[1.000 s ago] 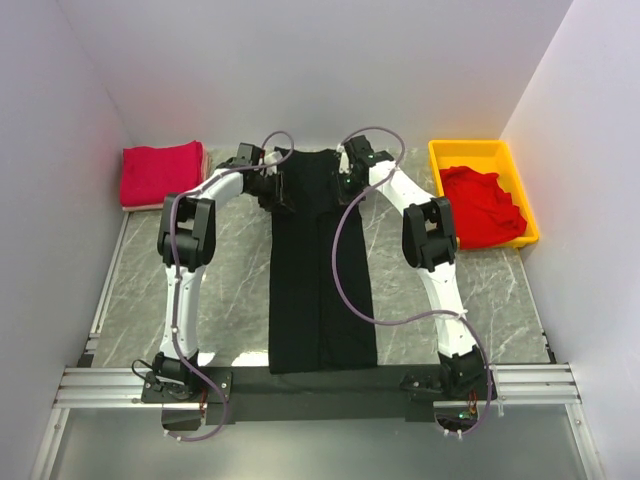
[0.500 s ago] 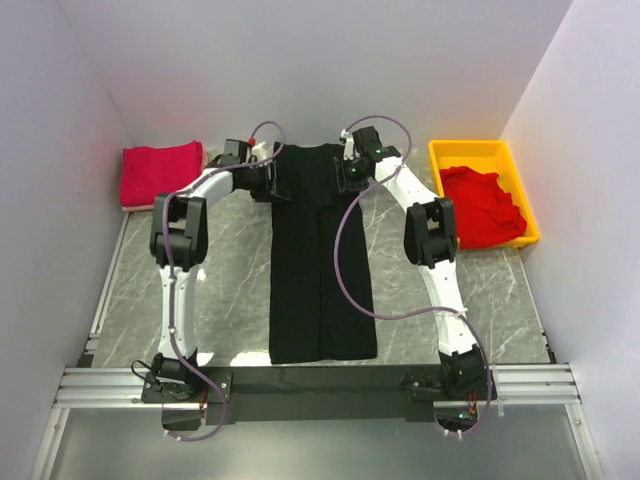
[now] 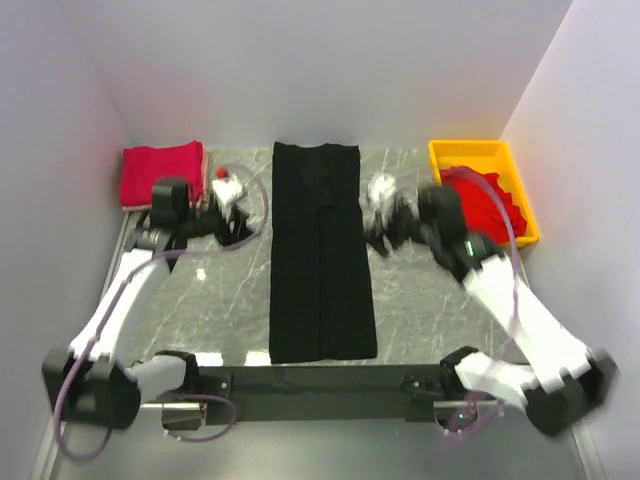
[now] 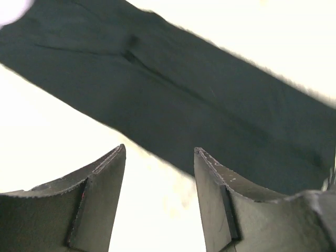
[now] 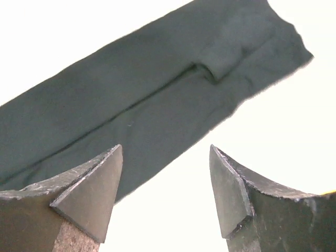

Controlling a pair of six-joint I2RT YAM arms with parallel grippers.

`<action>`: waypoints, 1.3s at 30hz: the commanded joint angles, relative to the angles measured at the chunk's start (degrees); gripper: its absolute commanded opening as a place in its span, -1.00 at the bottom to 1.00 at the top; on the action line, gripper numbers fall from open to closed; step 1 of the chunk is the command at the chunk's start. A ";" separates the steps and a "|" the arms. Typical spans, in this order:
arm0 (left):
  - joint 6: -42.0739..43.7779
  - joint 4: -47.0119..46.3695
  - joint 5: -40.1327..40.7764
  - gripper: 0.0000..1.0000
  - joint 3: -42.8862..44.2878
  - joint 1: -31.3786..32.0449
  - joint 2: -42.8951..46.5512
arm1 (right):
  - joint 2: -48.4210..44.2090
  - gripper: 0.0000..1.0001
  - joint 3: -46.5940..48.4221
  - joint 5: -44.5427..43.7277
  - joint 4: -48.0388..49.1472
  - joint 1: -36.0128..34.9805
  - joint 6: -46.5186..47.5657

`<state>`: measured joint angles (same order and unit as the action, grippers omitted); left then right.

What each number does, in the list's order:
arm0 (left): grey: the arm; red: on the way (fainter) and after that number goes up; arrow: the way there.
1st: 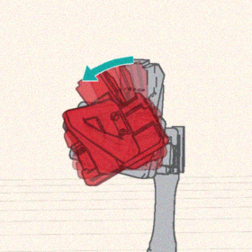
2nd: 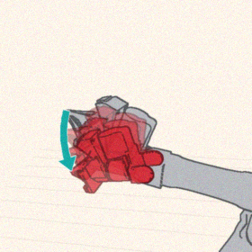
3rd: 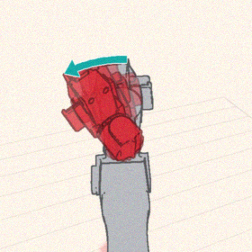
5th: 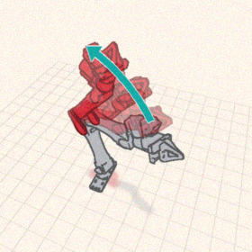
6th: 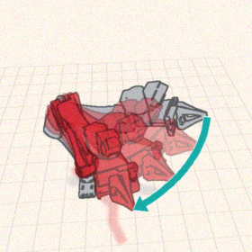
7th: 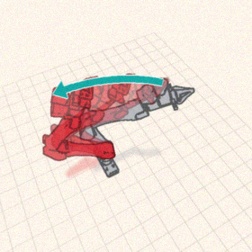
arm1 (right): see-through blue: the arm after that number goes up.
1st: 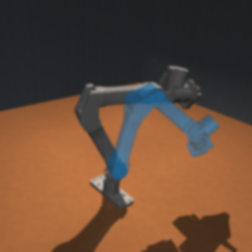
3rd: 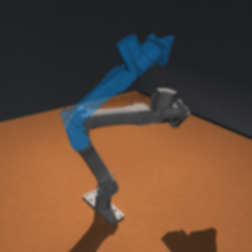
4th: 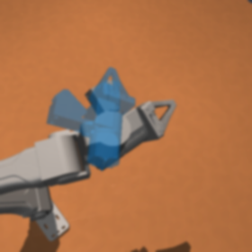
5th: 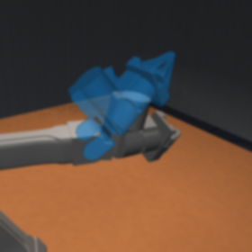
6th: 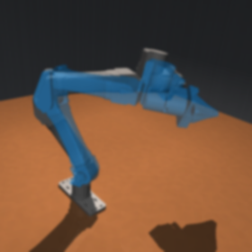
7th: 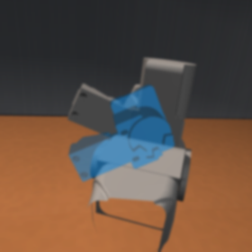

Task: Fold and stack the t-shirts
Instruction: Fold the tshirt

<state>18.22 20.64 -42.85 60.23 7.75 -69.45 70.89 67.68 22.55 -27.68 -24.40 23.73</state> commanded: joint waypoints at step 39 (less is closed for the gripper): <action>23.61 11.69 -0.65 0.32 -29.03 2.62 28.49 | 0.82 -0.33 -35.95 -15.35 -2.38 -46.61 5.89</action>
<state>37.54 30.85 -40.88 31.09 10.26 -41.21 69.65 31.99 7.62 -31.59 -70.87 30.50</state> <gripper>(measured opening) 0.665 0.359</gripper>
